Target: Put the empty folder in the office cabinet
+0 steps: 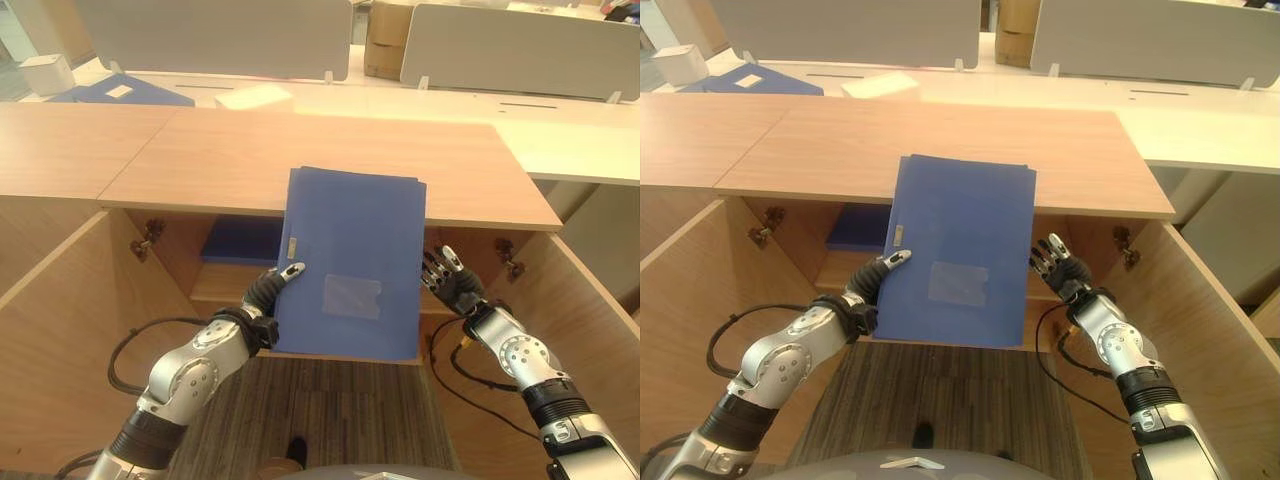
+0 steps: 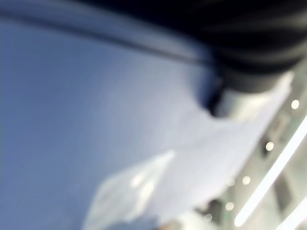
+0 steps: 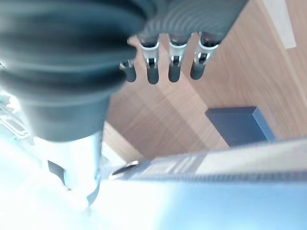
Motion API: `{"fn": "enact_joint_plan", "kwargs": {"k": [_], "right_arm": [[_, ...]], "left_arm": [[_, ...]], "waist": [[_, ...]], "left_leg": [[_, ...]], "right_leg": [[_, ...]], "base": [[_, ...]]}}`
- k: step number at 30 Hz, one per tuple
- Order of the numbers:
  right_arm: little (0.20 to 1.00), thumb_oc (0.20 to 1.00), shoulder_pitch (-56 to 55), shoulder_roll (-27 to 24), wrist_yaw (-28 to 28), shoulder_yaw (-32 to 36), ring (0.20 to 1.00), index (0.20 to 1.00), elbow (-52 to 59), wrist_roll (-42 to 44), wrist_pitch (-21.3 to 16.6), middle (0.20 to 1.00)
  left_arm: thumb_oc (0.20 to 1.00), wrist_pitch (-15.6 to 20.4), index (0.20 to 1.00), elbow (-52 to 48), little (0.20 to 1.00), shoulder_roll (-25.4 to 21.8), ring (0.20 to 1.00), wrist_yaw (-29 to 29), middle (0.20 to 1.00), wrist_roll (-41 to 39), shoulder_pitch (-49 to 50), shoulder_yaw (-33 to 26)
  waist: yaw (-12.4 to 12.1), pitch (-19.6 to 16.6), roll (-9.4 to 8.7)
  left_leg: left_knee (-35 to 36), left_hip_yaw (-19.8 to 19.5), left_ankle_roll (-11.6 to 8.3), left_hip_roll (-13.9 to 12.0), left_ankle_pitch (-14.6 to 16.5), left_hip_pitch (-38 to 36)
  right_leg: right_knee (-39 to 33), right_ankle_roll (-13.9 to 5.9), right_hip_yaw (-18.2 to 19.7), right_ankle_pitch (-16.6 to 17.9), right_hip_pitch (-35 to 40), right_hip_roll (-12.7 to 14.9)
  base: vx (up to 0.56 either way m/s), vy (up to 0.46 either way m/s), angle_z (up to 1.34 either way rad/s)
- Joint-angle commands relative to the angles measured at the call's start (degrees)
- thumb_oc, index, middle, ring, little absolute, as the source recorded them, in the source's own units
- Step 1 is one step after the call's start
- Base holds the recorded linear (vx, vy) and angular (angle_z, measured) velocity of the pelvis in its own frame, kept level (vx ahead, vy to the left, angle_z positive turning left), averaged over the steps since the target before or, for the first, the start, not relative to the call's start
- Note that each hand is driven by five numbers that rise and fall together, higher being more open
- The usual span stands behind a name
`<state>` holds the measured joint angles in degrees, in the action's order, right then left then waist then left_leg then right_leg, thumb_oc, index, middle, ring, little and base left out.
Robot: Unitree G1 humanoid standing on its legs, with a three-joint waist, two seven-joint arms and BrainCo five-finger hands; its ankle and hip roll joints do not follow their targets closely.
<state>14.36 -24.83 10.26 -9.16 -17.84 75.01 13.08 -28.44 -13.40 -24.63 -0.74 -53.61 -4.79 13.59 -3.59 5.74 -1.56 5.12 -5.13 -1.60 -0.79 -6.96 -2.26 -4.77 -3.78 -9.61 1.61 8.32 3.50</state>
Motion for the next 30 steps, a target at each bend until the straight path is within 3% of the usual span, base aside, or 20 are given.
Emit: {"fn": "enact_joint_plan", "kwargs": {"k": [1, 5, 13, 26, 27, 28, 29, 30], "right_arm": [[1.0, 1.0, 2.55, -0.49, 1.05, -0.05, 1.0, 1.0, 5.66, 3.62, -0.04, 1.0], [1.0, 1.0, 2.33, -0.31, 1.33, -0.25, 1.0, 1.0, 6.33, 3.44, 0.28, 1.0], [1.0, 1.0, 0.06, 1.5, 2.12, -5.18, 1.0, 1.0, 11.82, 3.03, 4.36, 1.0], [1.0, 1.0, -0.38, 4.23, 4.83, -11.91, 1.0, 1.0, 12.67, 1.24, 4.6, 1.0], [0.476, 0.476, -0.14, 4.38, 5.22, -12.53, 0.476, 0.476, 12.81, 1.35, 4.2, 0.476], [0.398, 0.398, -0.06, 4.39, 5.36, -12.66, 0.398, 0.398, 12.86, 1.31, 4.13, 0.398], [0.2, 0.2, 0.08, 4.47, 5.43, -12.9, 0.2, 0.2, 12.93, 1.32, 3.86, 0.2], [0.2, 0.2, 0.62, 4.8, 5.72, -13.56, 0.2, 0.2, 12.95, 1.32, 3.31, 0.2]], "left_arm": [[0.2, 3.91, 0.2, -1.15, 0.2, -1.77, 0.2, -2.03, 0.2, -0.72, -1.35, -2.22], [0.2, 3.92, 0.2, -1.14, 0.2, -1.72, 0.2, -2.1, 0.2, -0.71, -1.2, -2.25], [0.2, 4.57, 0.2, -1.94, 0.2, -1.35, 0.2, -2.04, 0.2, -1.3, -0.08, -1.14], [0.2, 4.37, 0.2, -2.55, 0.2, -1.19, 0.2, -0.91, 0.2, -2.24, 0.72, 0.7], [0.2, 4.16, 0.2, -2.61, 0.2, -1.13, 0.2, -0.81, 0.2, -2.74, 0.8, 0.97], [0.2, 4.14, 0.2, -2.62, 0.2, -1.12, 0.2, -0.77, 0.2, -2.82, 0.81, 1.04], [0.2, 4.13, 0.2, -2.63, 0.2, -1.09, 0.2, -0.7, 0.2, -2.93, 0.81, 1.19], [0.2, 4.16, 0.2, -2.57, 0.2, -1.02, 0.2, -0.45, 0.2, -3.21, 0.75, 1.61]], "waist": [[-0.12, -1.3, -2.16], [-0.09, -1.28, -2.17], [0.02, -1.24, -2.29], [-0.53, -0.87, -2.12], [-0.6, -0.86, -2.1], [-0.61, -0.87, -2.09], [-0.63, -0.88, -2.09], [-0.71, -0.85, -2.08]], "left_leg": [[-0.12, 2.7, 0.8, 0.27, 6.97, -2.05], [-0.12, 2.76, 0.81, 0.26, 6.96, -2.06], [-0.12, 2.93, 1.08, 0.4, 6.88, -1.95], [-0.12, 2.89, 1.22, 0.48, 6.71, -1.65], [-0.12, 2.86, 1.21, 0.47, 6.66, -1.64], [-0.12, 2.85, 1.21, 0.47, 6.66, -1.64], [-0.12, 2.84, 1.21, 0.47, 6.65, -1.62], [-0.12, 2.85, 1.22, 0.44, 6.62, -1.61]], "right_leg": [[-0.23, -2.47, 0.68, 0.11, -0.05, 2.12], [-0.23, -2.5, 0.71, 0.16, -0.07, 2.13], [-0.23, -2.75, 1.11, 0.4, -0.42, 2.14], [-0.23, -2.79, 1.06, 0.47, -0.64, 2.19], [-0.23, -2.78, 1.05, 0.49, -0.66, 2.2], [-0.23, -2.78, 1.05, 0.49, -0.67, 2.21], [-0.23, -2.78, 1.03, 0.51, -0.69, 2.21], [-0.23, -2.79, 1.02, 0.55, -0.71, 2.23]], "base": [[0.0, 0.0, 0.0], [0.0, 0.0, 0.0], [0.0, 0.0, 0.0], [0.0, 0.0, 0.0], [0.0, 0.0, 0.0], [0.0, 0.0, 0.0], [0.0, 0.0, 0.0], [0.0, 0.0, 0.0]]}}
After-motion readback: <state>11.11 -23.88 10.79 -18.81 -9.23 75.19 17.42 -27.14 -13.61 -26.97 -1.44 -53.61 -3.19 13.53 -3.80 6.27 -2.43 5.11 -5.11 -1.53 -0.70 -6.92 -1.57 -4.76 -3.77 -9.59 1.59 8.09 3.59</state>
